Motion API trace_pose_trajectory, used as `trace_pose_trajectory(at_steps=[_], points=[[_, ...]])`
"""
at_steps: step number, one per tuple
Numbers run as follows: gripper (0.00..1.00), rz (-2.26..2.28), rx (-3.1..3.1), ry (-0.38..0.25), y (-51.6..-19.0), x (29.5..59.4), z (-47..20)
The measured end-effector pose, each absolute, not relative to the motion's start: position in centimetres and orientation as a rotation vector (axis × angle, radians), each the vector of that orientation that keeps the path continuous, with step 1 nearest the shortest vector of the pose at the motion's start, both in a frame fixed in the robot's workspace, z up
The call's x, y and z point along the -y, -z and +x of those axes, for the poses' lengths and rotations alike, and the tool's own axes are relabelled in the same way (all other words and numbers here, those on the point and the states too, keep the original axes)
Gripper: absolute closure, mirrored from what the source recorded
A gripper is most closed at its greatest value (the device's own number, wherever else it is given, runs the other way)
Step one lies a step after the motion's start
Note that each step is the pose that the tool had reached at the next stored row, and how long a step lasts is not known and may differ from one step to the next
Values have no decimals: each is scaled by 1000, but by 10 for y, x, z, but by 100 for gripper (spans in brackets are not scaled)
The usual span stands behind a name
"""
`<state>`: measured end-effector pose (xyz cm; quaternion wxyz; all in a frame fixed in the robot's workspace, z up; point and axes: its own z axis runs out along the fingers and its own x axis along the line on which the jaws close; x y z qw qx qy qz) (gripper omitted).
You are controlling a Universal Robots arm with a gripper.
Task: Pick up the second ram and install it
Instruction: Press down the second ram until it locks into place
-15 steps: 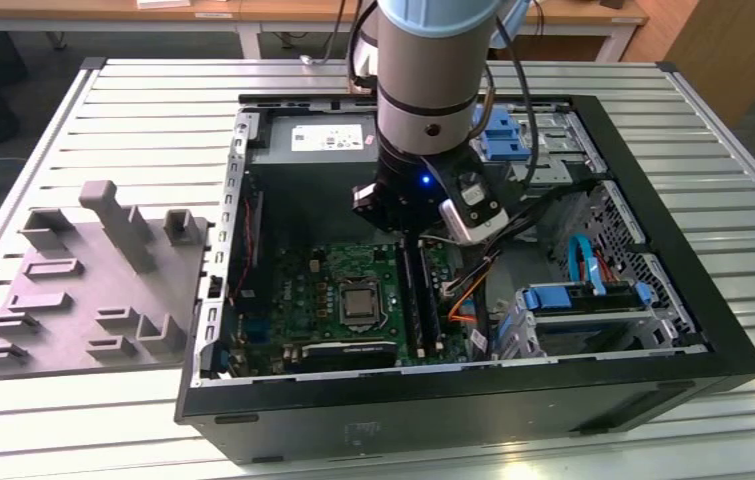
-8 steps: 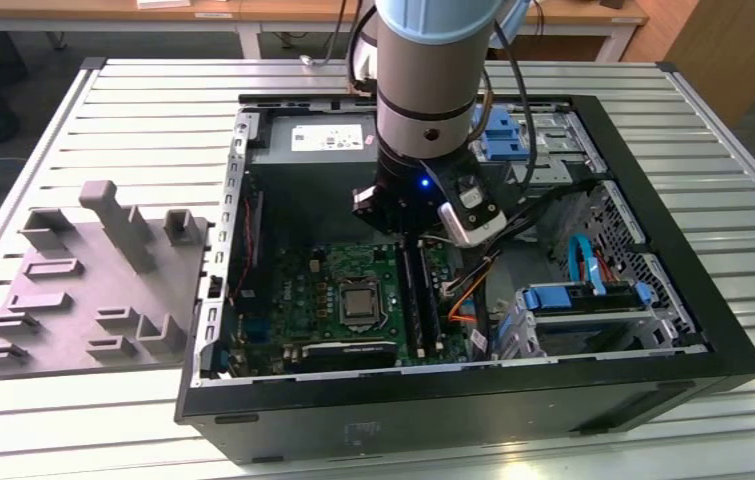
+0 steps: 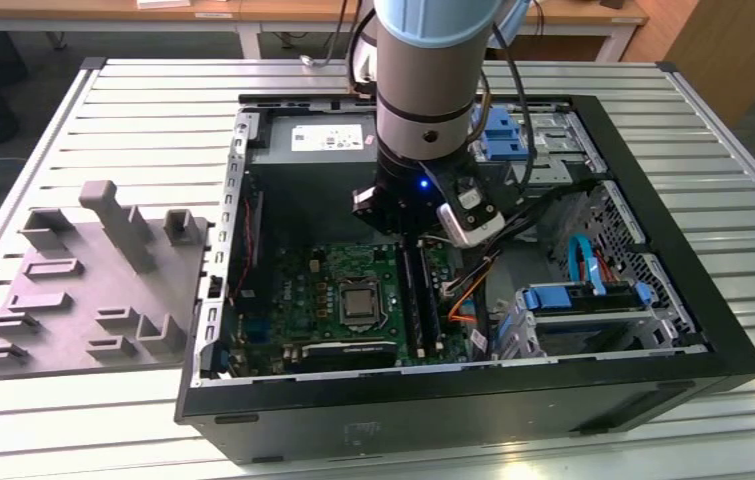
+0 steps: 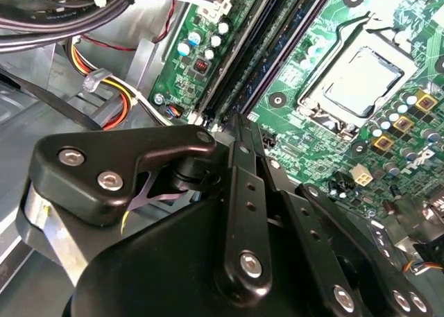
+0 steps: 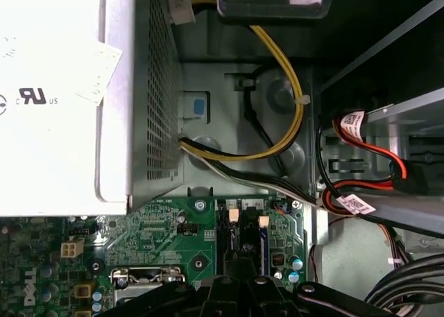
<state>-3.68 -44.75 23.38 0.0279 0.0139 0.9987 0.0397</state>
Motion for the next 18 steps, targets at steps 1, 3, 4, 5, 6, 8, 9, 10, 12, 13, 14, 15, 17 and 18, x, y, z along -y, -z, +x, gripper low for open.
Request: trace_pose_trajectory(at_steps=[1, 3, 4, 5, 6, 8, 9, 10, 12, 13, 14, 15, 17, 18], points=[[89, 43, -3083, -122, -234, 447, -37], [89, 43, -3083, -123, -233, 445, -37], [89, 43, -3083, -123, -232, 445, -37], [89, 43, -3083, -123, -231, 444, -37], [89, 43, -3083, -123, -230, 444, -37], [89, 43, -3083, -122, -230, 444, -37], [89, 43, -3083, -122, -230, 444, -37], [89, 43, -3083, -123, -229, 444, -37], [89, 43, -3083, -123, -227, 444, -37], [89, 43, -3083, -122, -226, 444, -37], [89, 43, -3083, -122, -227, 444, -37], [89, 43, -3083, -122, -226, 444, -37], [89, 43, -3083, -123, -225, 444, -37], [89, 43, -3083, -123, -224, 444, -37]])
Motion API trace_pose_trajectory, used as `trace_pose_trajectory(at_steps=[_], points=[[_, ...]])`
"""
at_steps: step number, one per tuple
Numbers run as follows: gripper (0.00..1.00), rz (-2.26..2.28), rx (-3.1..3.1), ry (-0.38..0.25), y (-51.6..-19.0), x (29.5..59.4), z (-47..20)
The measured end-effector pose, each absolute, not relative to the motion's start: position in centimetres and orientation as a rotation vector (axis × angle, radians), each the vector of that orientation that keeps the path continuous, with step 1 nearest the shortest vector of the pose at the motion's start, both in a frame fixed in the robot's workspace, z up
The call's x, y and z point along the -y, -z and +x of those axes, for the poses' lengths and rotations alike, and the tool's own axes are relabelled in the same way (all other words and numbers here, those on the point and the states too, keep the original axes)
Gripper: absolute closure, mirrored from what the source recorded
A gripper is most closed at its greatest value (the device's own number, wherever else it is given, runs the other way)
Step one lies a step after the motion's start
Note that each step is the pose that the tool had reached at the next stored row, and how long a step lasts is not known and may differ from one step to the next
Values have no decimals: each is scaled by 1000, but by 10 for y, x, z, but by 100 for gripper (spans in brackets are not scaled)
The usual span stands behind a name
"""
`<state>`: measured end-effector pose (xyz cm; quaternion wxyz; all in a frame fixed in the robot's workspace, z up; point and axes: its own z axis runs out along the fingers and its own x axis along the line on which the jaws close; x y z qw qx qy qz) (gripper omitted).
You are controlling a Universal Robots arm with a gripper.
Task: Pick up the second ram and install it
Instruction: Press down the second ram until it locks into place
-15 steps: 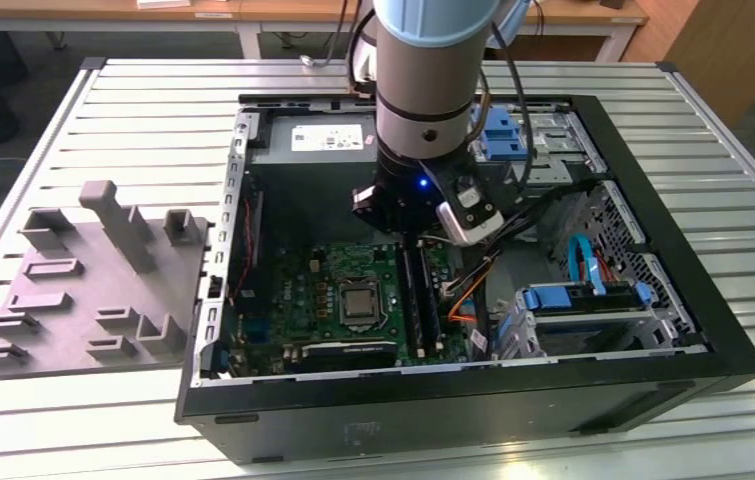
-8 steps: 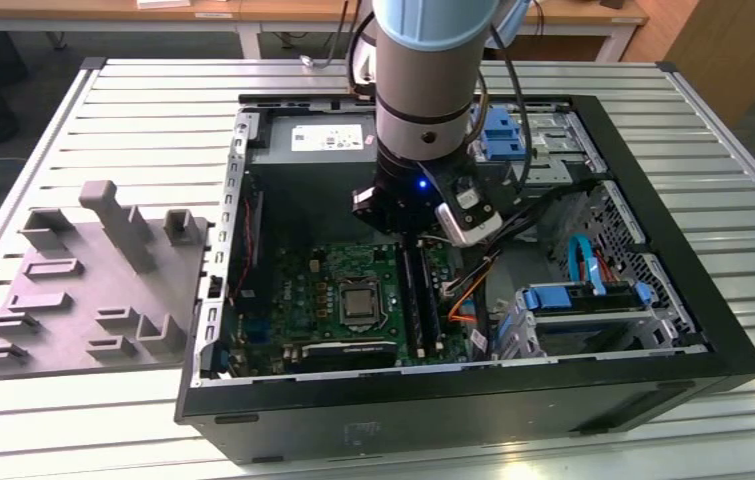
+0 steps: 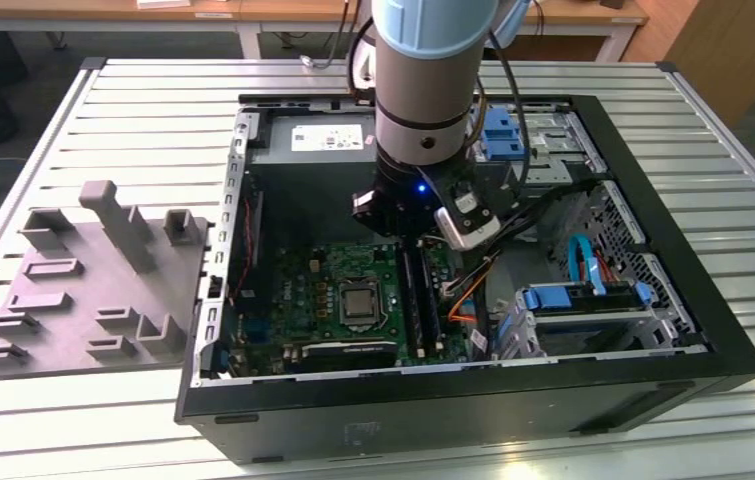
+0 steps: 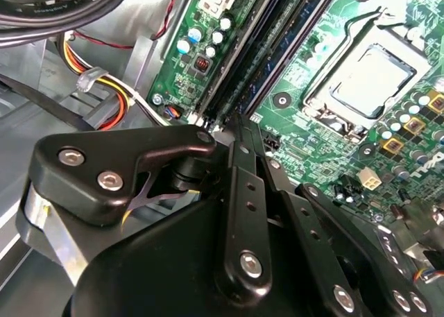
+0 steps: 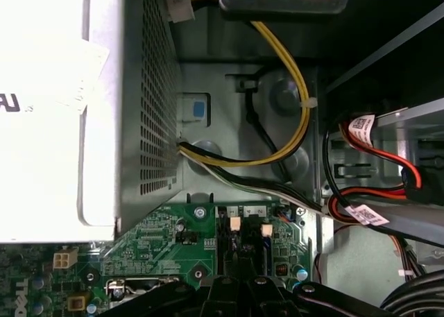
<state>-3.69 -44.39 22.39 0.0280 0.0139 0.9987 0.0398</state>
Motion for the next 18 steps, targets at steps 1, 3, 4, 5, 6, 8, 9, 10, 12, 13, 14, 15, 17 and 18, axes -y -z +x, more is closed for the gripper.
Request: trace_pose_trajectory(at_steps=[1, 3, 4, 5, 6, 8, 9, 10, 12, 13, 14, 15, 17, 18], points=[[89, 43, -3083, -123, -223, 444, -37], [89, 43, -3083, -122, -223, 444, -37], [89, 43, -3083, -122, -223, 444, -37], [89, 43, -3083, -123, -223, 444, -37], [89, 43, -3083, -123, -222, 444, -37], [89, 43, -3083, -122, -221, 444, -37], [89, 43, -3083, -122, -221, 444, -37], [89, 43, -3083, -122, -221, 444, -37], [89, 43, -3083, -122, -221, 444, -37], [89, 43, -3083, -122, -220, 444, -37], [89, 43, -3083, -122, -219, 444, -37], [89, 43, -3083, -122, -219, 444, -37], [89, 43, -3083, -122, -219, 444, -37], [89, 43, -3083, -122, -219, 444, -37]])
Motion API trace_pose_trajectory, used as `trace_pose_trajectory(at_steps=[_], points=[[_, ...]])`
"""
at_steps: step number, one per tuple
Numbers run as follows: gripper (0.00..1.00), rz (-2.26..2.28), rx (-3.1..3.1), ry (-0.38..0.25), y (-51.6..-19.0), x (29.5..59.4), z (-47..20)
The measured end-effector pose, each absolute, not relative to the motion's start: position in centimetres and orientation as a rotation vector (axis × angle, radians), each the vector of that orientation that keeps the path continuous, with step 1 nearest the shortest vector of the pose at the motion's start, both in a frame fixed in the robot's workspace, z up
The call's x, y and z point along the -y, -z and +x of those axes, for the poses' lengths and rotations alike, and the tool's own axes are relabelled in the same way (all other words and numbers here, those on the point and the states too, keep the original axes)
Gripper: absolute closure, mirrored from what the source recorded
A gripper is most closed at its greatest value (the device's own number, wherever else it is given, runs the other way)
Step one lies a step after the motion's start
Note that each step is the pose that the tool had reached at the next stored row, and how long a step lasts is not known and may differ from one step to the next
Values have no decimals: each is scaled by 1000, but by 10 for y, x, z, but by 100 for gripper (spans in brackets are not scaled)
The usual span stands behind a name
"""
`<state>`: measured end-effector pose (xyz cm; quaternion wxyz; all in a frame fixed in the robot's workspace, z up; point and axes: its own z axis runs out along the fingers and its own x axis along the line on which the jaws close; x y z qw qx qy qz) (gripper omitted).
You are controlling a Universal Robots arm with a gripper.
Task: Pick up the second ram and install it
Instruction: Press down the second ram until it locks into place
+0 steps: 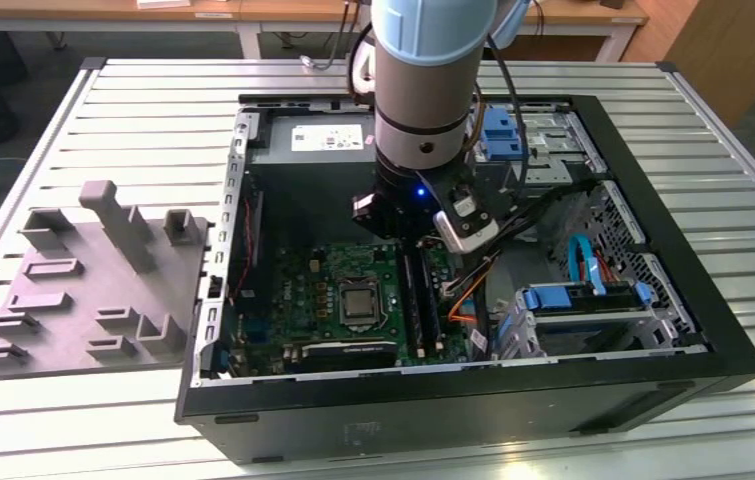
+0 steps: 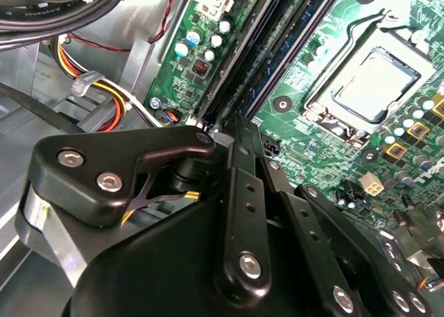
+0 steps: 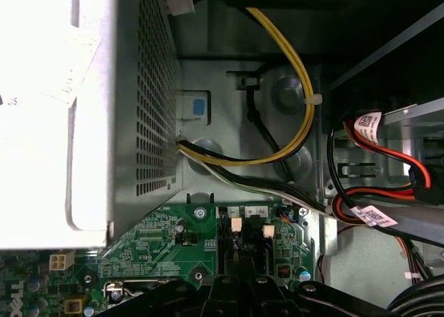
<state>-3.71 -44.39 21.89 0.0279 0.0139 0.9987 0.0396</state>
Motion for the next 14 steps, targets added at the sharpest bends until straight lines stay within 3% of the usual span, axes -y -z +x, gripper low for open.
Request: trace_pose_trajectory(at_steps=[14], points=[[89, 43, -3083, -122, -218, 444, -37]])
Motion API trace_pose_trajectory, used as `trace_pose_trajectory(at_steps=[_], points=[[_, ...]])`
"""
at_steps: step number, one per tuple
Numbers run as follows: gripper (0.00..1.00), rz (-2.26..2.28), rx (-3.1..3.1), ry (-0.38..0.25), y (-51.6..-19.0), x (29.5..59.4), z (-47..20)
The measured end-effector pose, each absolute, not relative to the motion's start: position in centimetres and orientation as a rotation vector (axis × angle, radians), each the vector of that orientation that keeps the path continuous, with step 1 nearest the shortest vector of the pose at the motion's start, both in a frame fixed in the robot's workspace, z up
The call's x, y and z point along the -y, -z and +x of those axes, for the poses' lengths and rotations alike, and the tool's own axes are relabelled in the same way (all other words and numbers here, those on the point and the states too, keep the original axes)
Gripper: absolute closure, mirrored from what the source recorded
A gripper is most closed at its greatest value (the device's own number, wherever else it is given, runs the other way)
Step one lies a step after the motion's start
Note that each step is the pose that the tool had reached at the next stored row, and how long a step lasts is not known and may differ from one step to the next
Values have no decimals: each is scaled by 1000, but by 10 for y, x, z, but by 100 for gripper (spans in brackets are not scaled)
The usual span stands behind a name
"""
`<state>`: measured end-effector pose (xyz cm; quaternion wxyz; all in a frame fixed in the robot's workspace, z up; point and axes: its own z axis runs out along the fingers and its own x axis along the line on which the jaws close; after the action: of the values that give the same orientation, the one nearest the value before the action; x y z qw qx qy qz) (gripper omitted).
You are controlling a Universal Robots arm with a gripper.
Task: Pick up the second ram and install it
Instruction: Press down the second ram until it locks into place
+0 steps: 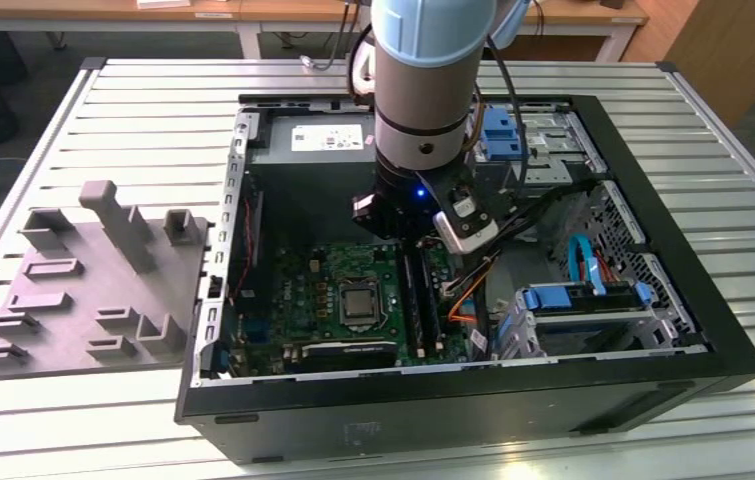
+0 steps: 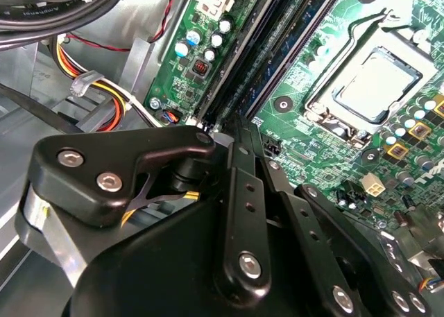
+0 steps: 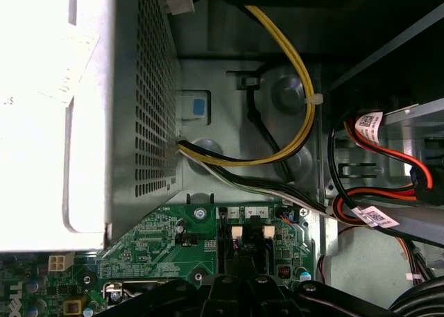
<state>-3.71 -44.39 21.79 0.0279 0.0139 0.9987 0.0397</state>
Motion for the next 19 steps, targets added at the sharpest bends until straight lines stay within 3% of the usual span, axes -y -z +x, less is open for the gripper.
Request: trace_pose_trajectory(at_steps=[19], points=[[89, 43, -3083, -122, -238, 444, -37]])
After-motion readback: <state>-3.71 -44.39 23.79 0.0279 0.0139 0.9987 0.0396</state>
